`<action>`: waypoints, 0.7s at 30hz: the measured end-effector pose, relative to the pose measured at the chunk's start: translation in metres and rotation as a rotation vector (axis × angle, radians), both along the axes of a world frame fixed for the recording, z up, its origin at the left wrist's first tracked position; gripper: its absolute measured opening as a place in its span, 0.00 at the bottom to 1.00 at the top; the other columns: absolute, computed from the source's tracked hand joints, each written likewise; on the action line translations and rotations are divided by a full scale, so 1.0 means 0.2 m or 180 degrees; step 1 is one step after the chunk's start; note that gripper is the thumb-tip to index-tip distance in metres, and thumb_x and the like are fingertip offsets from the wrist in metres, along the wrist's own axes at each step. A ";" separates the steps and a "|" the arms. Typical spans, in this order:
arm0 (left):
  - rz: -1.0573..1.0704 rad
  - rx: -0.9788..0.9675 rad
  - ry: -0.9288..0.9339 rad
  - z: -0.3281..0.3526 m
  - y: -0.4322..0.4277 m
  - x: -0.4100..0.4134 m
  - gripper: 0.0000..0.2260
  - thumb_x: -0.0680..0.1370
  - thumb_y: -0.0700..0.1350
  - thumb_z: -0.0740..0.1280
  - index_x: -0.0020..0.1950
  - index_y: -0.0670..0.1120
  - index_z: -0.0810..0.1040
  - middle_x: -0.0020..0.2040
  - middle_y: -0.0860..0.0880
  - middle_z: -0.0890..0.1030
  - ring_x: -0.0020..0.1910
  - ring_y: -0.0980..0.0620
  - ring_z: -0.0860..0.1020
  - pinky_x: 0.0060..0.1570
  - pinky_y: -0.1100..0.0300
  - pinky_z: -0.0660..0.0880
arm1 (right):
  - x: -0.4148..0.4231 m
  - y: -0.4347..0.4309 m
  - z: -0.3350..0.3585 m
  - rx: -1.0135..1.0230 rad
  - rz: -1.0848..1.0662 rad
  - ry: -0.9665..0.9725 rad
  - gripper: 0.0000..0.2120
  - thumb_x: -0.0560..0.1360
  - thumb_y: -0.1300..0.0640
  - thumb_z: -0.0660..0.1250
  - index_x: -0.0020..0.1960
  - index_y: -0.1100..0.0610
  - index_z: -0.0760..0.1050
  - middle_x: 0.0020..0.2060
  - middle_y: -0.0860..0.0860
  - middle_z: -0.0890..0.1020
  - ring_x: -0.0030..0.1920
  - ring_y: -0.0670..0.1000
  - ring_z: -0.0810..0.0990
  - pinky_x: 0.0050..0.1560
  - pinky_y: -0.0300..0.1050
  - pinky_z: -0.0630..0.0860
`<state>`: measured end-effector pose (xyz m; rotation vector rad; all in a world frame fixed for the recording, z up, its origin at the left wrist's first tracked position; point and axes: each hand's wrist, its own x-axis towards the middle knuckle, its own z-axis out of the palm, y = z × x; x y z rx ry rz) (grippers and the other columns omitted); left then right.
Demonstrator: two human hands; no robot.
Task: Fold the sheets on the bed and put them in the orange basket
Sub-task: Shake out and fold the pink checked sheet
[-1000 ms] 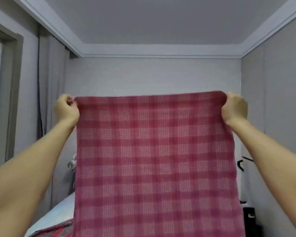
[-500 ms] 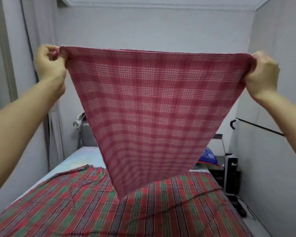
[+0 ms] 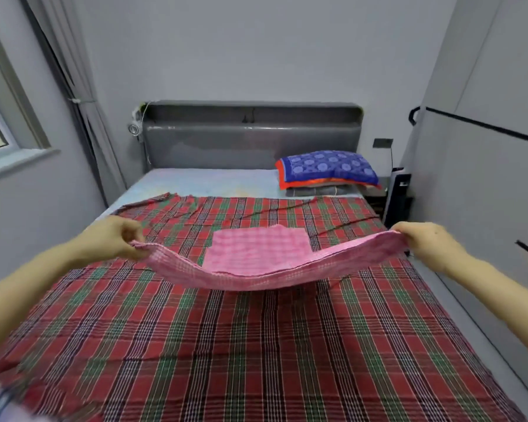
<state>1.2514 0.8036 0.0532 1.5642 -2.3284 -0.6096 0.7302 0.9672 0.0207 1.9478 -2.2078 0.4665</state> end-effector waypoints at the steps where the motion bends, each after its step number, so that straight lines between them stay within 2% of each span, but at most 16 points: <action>1: -0.0150 0.0002 -0.0295 -0.09 0.04 0.02 0.11 0.65 0.43 0.78 0.31 0.45 0.76 0.28 0.50 0.78 0.29 0.55 0.72 0.33 0.61 0.67 | 0.02 0.03 -0.07 0.0297 0.0003 0.0137 0.05 0.75 0.63 0.66 0.47 0.56 0.78 0.35 0.49 0.78 0.37 0.52 0.74 0.37 0.42 0.63; 3: -0.0454 0.0087 -0.0789 -0.25 0.13 0.05 0.15 0.67 0.45 0.77 0.30 0.48 0.71 0.28 0.54 0.74 0.29 0.57 0.68 0.31 0.66 0.64 | 0.04 0.08 -0.19 0.0872 0.0040 0.0407 0.08 0.76 0.64 0.63 0.45 0.53 0.76 0.36 0.48 0.77 0.38 0.50 0.73 0.34 0.40 0.62; 5: -0.0617 0.0105 -0.1043 -0.38 0.21 0.07 0.16 0.68 0.45 0.76 0.31 0.49 0.68 0.30 0.55 0.72 0.30 0.58 0.66 0.30 0.68 0.62 | 0.04 0.15 -0.30 0.1165 0.0066 0.0495 0.09 0.75 0.66 0.61 0.42 0.54 0.74 0.34 0.48 0.78 0.35 0.48 0.72 0.30 0.36 0.61; 7: -0.0563 0.0158 -0.1066 -0.48 0.30 0.11 0.17 0.70 0.44 0.75 0.31 0.49 0.67 0.30 0.55 0.70 0.30 0.58 0.65 0.30 0.67 0.62 | 0.03 0.25 -0.38 0.1312 0.0090 0.0343 0.11 0.75 0.67 0.61 0.39 0.54 0.75 0.33 0.47 0.79 0.32 0.45 0.72 0.30 0.35 0.62; 9: -0.0427 0.0301 -0.1030 -0.57 0.39 0.17 0.16 0.70 0.41 0.74 0.32 0.48 0.66 0.30 0.54 0.70 0.30 0.58 0.65 0.30 0.67 0.61 | 0.04 0.37 -0.42 0.1530 0.0113 0.0188 0.15 0.75 0.66 0.61 0.34 0.49 0.72 0.31 0.46 0.78 0.30 0.42 0.71 0.30 0.34 0.63; 13: -0.0168 0.0423 -0.0946 -0.68 0.61 0.23 0.15 0.68 0.41 0.75 0.32 0.48 0.68 0.30 0.53 0.72 0.29 0.57 0.67 0.30 0.65 0.63 | 0.07 0.66 -0.49 0.1872 0.0121 0.0007 0.17 0.76 0.66 0.58 0.33 0.49 0.69 0.28 0.45 0.72 0.28 0.43 0.67 0.29 0.36 0.61; 16: -0.0175 0.0433 -0.1209 -0.72 0.81 0.21 0.16 0.68 0.40 0.74 0.31 0.49 0.67 0.29 0.54 0.71 0.29 0.57 0.66 0.30 0.64 0.61 | 0.10 0.84 -0.57 0.2038 0.0203 0.0135 0.18 0.75 0.68 0.58 0.31 0.51 0.65 0.27 0.45 0.70 0.28 0.43 0.65 0.29 0.37 0.60; 18: -0.0237 0.0786 -0.1412 -0.76 1.00 0.17 0.15 0.67 0.38 0.72 0.31 0.49 0.65 0.29 0.54 0.70 0.28 0.57 0.66 0.29 0.66 0.62 | 0.13 0.98 -0.61 0.2301 0.0282 0.0124 0.18 0.76 0.66 0.60 0.30 0.52 0.64 0.26 0.46 0.68 0.28 0.43 0.64 0.29 0.37 0.60; 19: -0.0231 0.1168 -0.1375 -0.76 1.08 0.15 0.14 0.65 0.35 0.70 0.31 0.48 0.65 0.29 0.54 0.70 0.28 0.57 0.68 0.28 0.67 0.64 | 0.13 1.03 -0.62 0.2565 0.0311 0.0072 0.18 0.76 0.64 0.61 0.30 0.52 0.65 0.26 0.45 0.69 0.28 0.43 0.65 0.30 0.36 0.62; 21: -0.0250 0.2101 -0.1071 -0.73 1.25 0.12 0.11 0.60 0.32 0.65 0.31 0.46 0.67 0.29 0.50 0.74 0.29 0.54 0.73 0.29 0.65 0.68 | 0.13 1.16 -0.63 0.3419 0.0303 -0.0034 0.12 0.73 0.66 0.64 0.34 0.52 0.75 0.29 0.45 0.76 0.30 0.43 0.74 0.35 0.35 0.73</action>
